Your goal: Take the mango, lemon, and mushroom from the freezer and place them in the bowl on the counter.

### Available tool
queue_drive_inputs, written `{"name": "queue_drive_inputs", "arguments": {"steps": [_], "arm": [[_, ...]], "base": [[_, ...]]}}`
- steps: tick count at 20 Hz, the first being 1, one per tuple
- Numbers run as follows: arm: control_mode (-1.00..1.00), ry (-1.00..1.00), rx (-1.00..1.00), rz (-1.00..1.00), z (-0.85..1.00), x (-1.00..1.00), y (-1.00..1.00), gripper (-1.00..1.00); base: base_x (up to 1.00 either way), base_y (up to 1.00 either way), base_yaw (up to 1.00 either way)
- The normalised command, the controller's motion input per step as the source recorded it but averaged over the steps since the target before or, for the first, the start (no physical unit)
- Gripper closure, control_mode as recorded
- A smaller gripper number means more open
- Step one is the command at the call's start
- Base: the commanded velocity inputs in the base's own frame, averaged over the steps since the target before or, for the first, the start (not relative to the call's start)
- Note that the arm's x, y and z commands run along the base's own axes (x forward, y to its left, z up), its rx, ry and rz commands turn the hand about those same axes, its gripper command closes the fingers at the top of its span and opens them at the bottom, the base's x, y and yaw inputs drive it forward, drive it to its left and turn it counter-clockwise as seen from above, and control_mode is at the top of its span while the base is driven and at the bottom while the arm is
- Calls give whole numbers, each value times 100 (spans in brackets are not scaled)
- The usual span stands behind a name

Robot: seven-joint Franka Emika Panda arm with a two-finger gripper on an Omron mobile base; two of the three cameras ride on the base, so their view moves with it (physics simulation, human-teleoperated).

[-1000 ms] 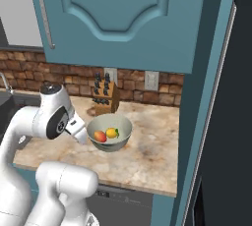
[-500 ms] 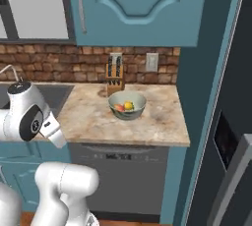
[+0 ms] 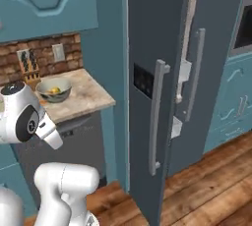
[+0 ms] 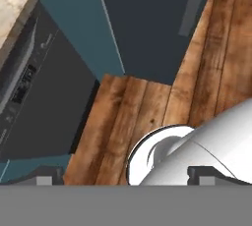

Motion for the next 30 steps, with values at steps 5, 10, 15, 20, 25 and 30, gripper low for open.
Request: {"name": "queue_drive_inputs", "arguments": {"steps": [5,10,15,20,25,30], "arm": [[100,0,0,0,0,0,0,-100],[100,0,0,0,0,0,0,-100],[100,0,0,0,0,0,0,-100],[100,0,0,0,0,0,0,-100],[100,0,0,0,0,0,0,-100],[100,0,0,0,0,0,0,-100]], "base": [[-3,-59,-85],[0,-100,-66],[24,-100,-33],[100,-98,0],[100,-81,1],[100,-18,64]]}}
